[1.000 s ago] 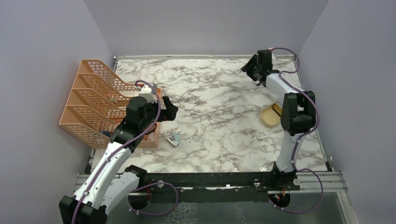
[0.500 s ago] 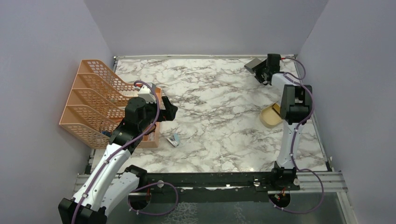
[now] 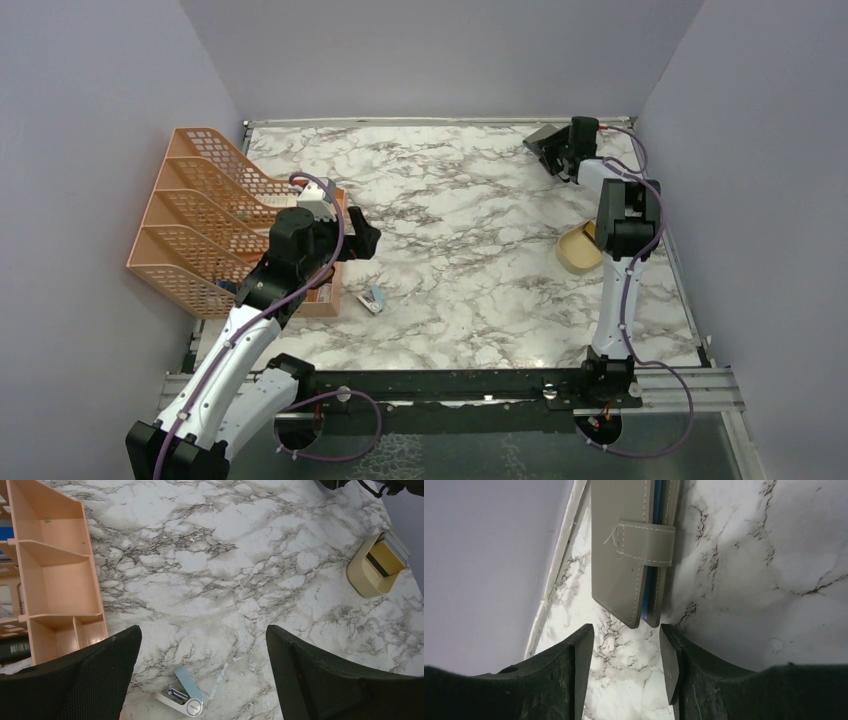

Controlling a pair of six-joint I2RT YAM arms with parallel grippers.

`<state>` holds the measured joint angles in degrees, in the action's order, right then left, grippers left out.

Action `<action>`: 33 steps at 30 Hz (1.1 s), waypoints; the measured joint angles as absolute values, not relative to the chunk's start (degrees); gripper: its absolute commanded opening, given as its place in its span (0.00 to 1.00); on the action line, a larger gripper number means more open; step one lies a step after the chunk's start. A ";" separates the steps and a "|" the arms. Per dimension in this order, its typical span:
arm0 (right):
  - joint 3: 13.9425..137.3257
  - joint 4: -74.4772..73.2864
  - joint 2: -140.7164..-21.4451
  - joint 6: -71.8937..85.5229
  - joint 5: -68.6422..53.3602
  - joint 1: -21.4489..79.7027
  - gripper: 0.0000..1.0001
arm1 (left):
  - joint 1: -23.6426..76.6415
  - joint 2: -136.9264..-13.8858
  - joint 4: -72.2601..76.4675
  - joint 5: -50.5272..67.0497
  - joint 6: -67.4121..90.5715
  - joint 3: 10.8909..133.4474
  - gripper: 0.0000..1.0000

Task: Put the credit cards into the card holder
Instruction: Pick up the card holder from the center of the board.

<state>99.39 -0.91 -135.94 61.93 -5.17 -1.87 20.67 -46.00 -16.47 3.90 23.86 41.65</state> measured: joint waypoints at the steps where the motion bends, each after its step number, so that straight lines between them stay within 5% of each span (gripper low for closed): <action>1: 99.39 -0.32 -136.14 62.26 -5.37 -2.07 0.52 | 20.69 -46.04 -16.49 3.92 23.81 41.65 0.98; 8: 99.59 1.21 -136.81 63.48 -5.74 -3.22 0.49 | 20.67 -46.09 -16.75 3.95 23.31 41.65 0.98; 23: 102.83 1.34 -139.92 63.57 -6.90 -3.49 0.03 | 20.62 -45.87 -17.26 3.95 21.89 41.65 0.97; 33: 86.26 6.15 -129.58 59.96 -13.02 -3.51 0.01 | 20.62 -45.80 -17.26 5.87 20.97 41.65 0.96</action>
<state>86.26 6.15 -129.58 59.96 -13.02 -3.51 20.62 -45.80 -17.26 5.87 20.97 41.65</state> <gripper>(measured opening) 0.073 0.967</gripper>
